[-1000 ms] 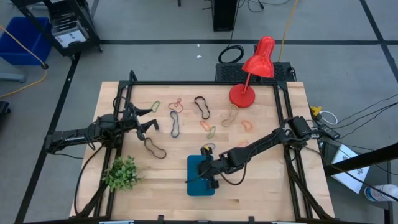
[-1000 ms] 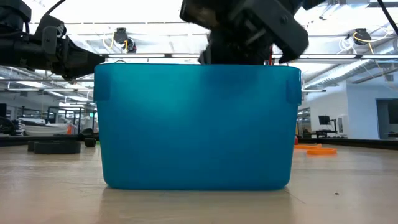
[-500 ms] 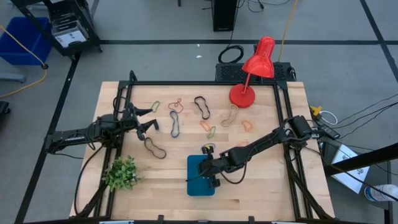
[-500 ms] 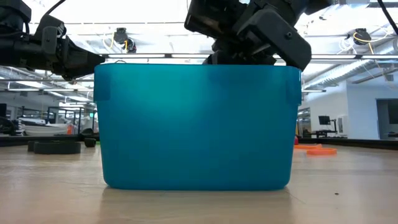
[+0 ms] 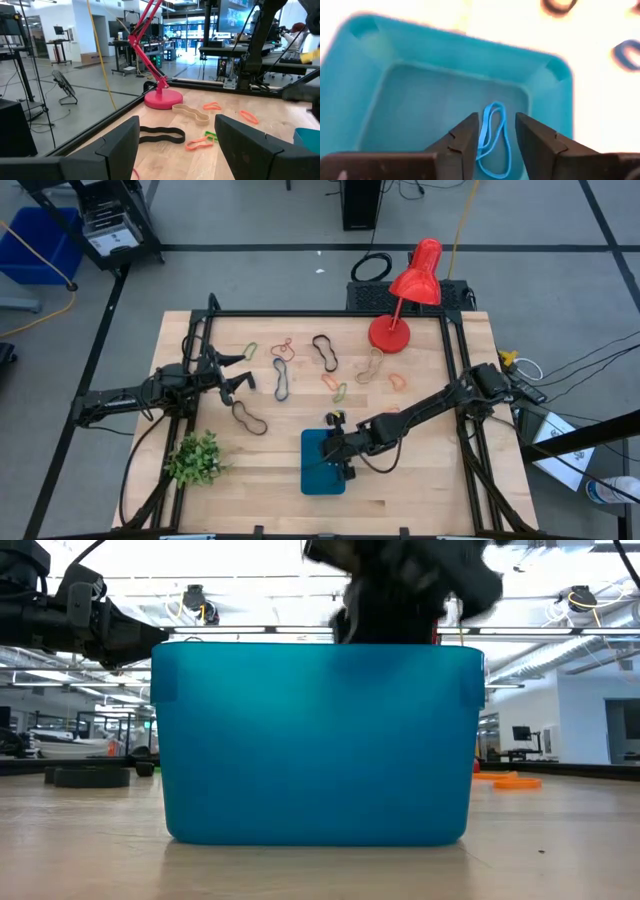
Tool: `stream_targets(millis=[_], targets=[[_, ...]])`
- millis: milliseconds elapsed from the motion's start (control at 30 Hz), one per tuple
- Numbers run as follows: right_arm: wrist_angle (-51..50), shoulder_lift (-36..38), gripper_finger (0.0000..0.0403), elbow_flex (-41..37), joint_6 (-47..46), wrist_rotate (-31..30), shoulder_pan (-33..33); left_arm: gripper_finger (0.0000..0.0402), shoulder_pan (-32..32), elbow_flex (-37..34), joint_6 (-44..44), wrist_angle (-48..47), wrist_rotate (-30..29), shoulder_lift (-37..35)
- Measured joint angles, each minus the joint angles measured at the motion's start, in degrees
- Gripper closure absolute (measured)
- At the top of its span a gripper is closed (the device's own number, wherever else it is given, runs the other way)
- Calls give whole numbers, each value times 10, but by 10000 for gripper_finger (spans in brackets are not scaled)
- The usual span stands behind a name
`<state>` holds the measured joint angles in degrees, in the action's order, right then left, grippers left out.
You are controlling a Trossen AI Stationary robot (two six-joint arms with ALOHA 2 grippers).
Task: Pick and place rubber bands into bin
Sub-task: Put the bottom orange rubber band into the blue bin
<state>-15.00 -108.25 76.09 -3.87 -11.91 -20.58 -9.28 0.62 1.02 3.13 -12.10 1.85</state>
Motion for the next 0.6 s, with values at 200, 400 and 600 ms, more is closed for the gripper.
stream_targets(millis=[200, 400, 600], targets=[[-75, 82, 262, 0, -1, 0, 0, 135, 0, 0, 0, 0, 0, 0], [-183, 181, 265, 0, -48, -1, 1, 135, 0, 0, 0, 0, 0, 0], [-255, 241, 262, 0, -94, -2, 1, 135, 0, 0, 0, 0, 0, 0]])
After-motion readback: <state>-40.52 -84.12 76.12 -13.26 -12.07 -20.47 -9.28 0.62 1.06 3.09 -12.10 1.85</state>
